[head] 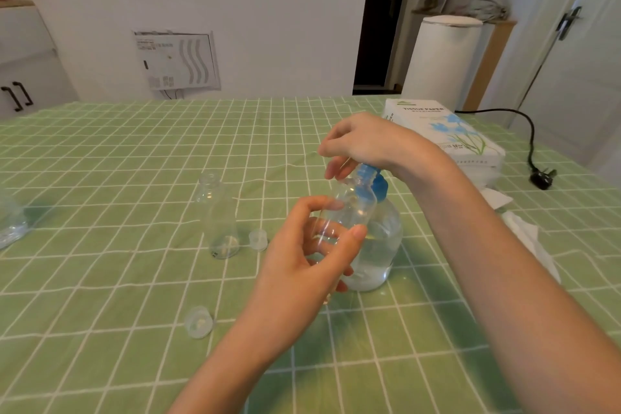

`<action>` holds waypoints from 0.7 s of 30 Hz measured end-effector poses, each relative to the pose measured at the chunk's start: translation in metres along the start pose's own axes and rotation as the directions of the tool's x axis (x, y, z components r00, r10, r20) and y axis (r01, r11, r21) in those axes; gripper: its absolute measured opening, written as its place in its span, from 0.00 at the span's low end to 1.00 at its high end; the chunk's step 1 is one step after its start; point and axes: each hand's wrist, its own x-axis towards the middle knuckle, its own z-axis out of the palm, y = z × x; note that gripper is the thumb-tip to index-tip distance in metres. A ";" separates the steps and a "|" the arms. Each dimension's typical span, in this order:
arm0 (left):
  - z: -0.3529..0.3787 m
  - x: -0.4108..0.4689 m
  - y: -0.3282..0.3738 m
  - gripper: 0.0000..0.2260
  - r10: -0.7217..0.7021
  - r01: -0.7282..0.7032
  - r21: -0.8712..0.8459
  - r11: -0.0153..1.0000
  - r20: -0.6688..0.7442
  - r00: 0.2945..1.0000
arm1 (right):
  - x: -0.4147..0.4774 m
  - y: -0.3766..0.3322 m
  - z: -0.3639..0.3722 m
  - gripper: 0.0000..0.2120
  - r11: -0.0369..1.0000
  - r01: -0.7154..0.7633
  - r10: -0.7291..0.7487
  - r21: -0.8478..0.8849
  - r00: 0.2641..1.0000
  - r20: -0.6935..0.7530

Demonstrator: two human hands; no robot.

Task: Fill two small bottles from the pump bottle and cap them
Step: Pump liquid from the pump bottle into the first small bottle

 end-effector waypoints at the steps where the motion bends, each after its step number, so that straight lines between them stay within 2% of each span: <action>1: 0.000 0.000 0.000 0.19 -0.001 0.001 0.000 1.000 -0.002 1.000 | 0.000 0.001 0.001 0.17 1.000 -0.002 0.002 0.010 1.000 0.005; 6: -0.001 -0.001 -0.004 0.20 -0.019 0.019 0.018 1.000 -0.005 1.000 | -0.002 0.005 0.006 0.15 0.998 -0.022 0.019 0.053 0.998 0.052; 13: 0.000 0.001 -0.002 0.19 -0.008 0.008 -0.007 1.000 0.008 1.000 | -0.002 0.001 -0.002 0.10 1.000 0.007 -0.007 0.022 1.000 0.006; 21: 0.001 -0.001 -0.001 0.18 -0.010 0.010 -0.010 1.000 -0.002 1.000 | -0.001 0.001 0.001 0.11 0.999 0.004 -0.005 0.032 0.999 0.041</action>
